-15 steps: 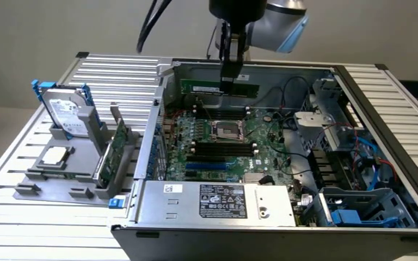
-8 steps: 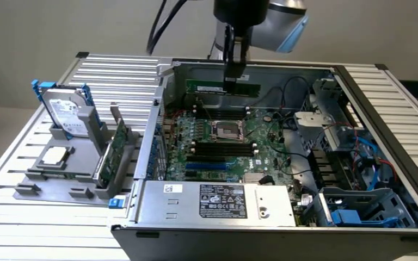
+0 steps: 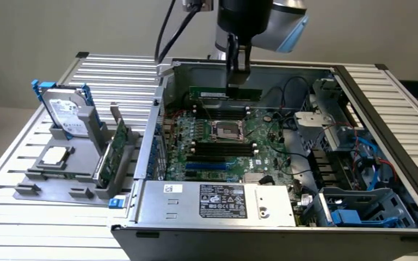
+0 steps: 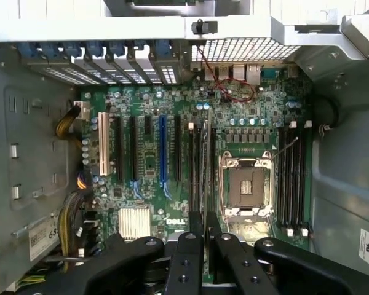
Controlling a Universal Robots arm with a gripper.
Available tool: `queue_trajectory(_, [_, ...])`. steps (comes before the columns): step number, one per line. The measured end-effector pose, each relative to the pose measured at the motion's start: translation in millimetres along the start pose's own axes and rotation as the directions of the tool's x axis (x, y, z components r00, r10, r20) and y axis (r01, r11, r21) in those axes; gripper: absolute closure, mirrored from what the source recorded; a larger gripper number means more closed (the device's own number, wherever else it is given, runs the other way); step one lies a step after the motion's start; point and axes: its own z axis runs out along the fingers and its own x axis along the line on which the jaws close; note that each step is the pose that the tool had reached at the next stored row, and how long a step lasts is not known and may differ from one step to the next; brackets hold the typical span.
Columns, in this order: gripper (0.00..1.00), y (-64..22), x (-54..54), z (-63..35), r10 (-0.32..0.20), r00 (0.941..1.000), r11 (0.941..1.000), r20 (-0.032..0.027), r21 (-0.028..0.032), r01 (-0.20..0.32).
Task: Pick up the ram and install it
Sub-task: 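Pick up the ram and move it above insertion slot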
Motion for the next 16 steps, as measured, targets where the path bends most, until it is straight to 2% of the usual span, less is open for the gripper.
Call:
queue_trajectory(5, [0.86, -7.7, -0.7, 6.9, -0.028, 0.9996, 0.9996, -0.0015, 0.0005, 0.028])
queue_trajectory(11, [0.86, -25.7, -2.3, 14.1, -0.043, 0.9991, 0.9991, -0.0015, 0.0009, 0.043])
queue_trajectory(13, [0.86, -31.5, -7.3, 17.5, -0.043, 0.9991, 0.9991, -0.0016, 0.0008, 0.043])
queue_trajectory(16, [0.86, -33.7, -15.9, 22.1, -0.043, 0.9991, 0.9991, -0.0016, 0.0008, 0.043])
